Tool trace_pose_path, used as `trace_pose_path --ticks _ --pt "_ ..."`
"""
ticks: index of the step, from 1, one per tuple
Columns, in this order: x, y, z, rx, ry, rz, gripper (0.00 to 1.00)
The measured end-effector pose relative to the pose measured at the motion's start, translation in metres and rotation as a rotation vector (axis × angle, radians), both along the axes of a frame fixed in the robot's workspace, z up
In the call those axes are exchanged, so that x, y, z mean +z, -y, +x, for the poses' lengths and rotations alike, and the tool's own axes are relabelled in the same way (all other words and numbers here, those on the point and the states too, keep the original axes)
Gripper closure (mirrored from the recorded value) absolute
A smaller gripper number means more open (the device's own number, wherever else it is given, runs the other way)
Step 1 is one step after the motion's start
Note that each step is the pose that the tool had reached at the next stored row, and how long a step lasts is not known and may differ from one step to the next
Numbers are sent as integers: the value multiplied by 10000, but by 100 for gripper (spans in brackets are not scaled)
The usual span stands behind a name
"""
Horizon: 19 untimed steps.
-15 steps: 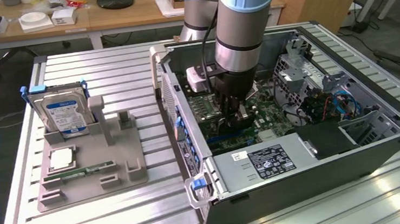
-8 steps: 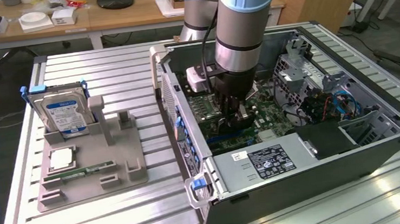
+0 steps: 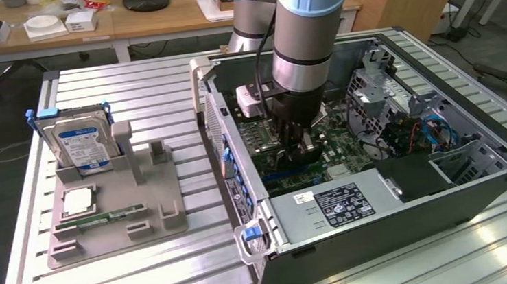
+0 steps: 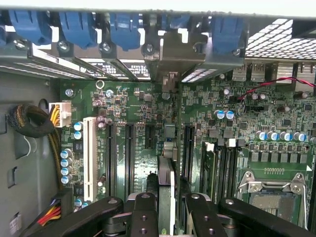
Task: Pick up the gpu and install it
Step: 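Insert the gpu into the slot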
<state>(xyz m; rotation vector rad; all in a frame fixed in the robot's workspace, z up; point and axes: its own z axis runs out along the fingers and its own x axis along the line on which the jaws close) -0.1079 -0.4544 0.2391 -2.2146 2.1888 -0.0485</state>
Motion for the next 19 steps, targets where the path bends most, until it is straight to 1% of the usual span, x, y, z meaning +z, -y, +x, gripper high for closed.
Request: trace_pose_path --ticks 7,9,16,19 --pt "3 0 0 0 2 3 74" --pt "12 -1 -2 2 9 13 74" --pt "61 0 -10 1 1 1 74" --pt "62 0 -10 1 3 3 74"
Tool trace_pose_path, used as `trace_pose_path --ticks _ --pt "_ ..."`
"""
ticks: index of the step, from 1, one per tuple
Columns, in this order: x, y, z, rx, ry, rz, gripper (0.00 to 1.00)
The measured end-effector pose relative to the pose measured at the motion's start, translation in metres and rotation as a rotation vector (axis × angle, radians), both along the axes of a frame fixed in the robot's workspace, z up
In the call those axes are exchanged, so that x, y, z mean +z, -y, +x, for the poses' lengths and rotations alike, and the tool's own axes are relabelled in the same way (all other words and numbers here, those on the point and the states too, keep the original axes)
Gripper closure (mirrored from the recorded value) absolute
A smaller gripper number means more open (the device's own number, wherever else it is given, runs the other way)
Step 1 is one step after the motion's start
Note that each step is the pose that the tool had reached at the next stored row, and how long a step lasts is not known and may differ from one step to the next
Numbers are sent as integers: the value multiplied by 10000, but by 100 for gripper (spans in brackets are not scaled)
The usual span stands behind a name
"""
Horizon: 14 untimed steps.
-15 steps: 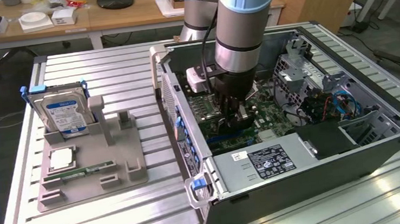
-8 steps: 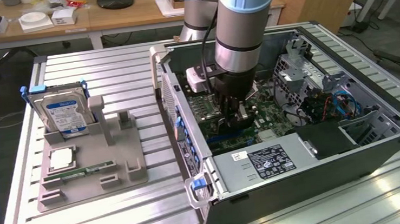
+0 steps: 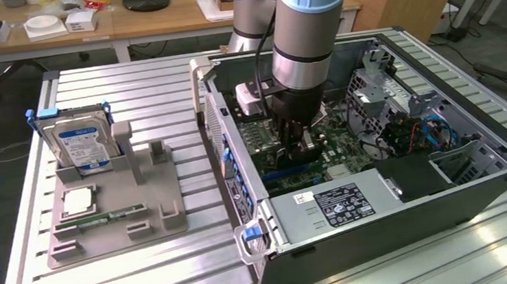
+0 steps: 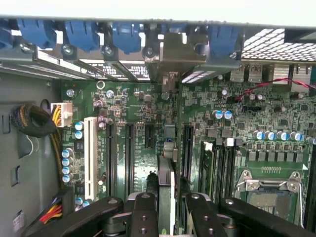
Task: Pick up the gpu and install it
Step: 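Insert the gpu into the slot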
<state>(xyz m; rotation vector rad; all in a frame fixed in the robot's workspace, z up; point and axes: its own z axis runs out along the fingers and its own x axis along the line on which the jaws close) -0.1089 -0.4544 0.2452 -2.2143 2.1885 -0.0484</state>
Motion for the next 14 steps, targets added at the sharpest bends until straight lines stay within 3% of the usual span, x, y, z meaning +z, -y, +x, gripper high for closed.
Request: trace_pose_path --ticks 14 --pt "-3 11 -2 -157 -3 -4 74"
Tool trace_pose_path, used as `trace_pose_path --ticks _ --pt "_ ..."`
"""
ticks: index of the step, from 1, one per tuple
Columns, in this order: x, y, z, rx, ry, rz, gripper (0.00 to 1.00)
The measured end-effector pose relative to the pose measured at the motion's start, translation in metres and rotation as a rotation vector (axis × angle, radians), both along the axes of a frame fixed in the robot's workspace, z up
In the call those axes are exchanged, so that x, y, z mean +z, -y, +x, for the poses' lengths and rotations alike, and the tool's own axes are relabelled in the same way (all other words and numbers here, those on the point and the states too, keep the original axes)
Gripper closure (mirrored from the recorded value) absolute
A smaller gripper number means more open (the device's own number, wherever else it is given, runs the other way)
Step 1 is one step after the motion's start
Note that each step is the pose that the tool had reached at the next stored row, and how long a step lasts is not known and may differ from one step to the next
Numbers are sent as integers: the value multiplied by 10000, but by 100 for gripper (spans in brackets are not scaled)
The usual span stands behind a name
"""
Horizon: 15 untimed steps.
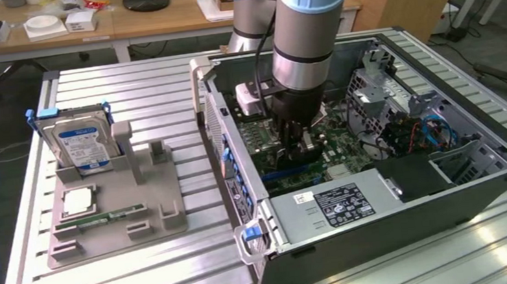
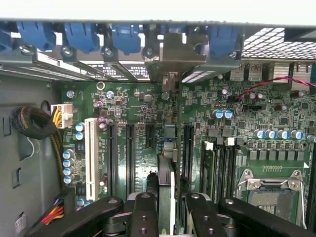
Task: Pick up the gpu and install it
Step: 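Insert the gpu into the slot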
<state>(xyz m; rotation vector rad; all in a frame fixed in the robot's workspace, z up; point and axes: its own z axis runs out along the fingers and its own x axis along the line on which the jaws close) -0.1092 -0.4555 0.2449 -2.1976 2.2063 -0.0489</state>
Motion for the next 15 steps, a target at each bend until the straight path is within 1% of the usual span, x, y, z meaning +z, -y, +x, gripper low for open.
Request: trace_pose_path --ticks 15 --pt "-46 -3 -1 -15 1 0 74"
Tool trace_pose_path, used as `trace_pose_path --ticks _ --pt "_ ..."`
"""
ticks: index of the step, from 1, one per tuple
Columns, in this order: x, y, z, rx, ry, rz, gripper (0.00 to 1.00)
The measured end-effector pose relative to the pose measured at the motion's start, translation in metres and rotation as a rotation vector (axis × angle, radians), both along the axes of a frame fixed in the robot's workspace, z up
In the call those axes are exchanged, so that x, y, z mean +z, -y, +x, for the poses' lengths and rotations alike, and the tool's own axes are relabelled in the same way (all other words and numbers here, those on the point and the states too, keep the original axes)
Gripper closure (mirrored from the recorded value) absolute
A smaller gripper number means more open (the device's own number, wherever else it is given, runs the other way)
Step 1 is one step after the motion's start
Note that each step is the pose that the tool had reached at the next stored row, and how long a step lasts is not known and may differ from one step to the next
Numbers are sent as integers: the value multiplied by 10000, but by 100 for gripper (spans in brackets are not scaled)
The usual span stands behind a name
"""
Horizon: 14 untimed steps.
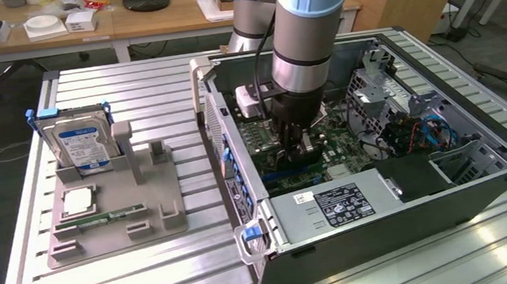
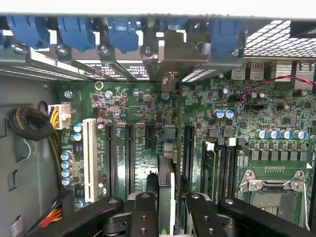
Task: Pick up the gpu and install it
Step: 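Insert the gpu into the slot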
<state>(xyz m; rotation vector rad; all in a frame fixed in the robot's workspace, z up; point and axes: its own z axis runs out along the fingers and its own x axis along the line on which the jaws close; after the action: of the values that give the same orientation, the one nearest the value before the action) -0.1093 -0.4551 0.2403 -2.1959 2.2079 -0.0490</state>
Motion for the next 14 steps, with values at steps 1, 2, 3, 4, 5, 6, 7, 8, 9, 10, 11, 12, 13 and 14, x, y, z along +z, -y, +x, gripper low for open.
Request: trace_pose_path --ticks 1,2,3,4,5,6,7,8,9,10,11,12,13,14 --pt "-1 0 0 -1 0 1 74" --pt "-1 0 0 -1 0 0 74" --pt "-1 0 0 0 0 0 74" --pt "-2 0 0 0 0 1 74" --pt "-2 0 0 0 1 1 74" --pt "-2 0 0 0 1 2 74" --pt "-2 0 0 0 0 1 74" --pt "-2 0 0 -1 1 1 74" --pt "-2 0 0 -1 1 1 74" --pt "-2 0 0 0 1 2 74" --pt "-2 0 0 -1 1 2 74" --pt "-2 0 0 -1 1 2 74" --pt "-2 0 0 -1 1 2 74" --pt "-3 0 1 -1 0 1 74"
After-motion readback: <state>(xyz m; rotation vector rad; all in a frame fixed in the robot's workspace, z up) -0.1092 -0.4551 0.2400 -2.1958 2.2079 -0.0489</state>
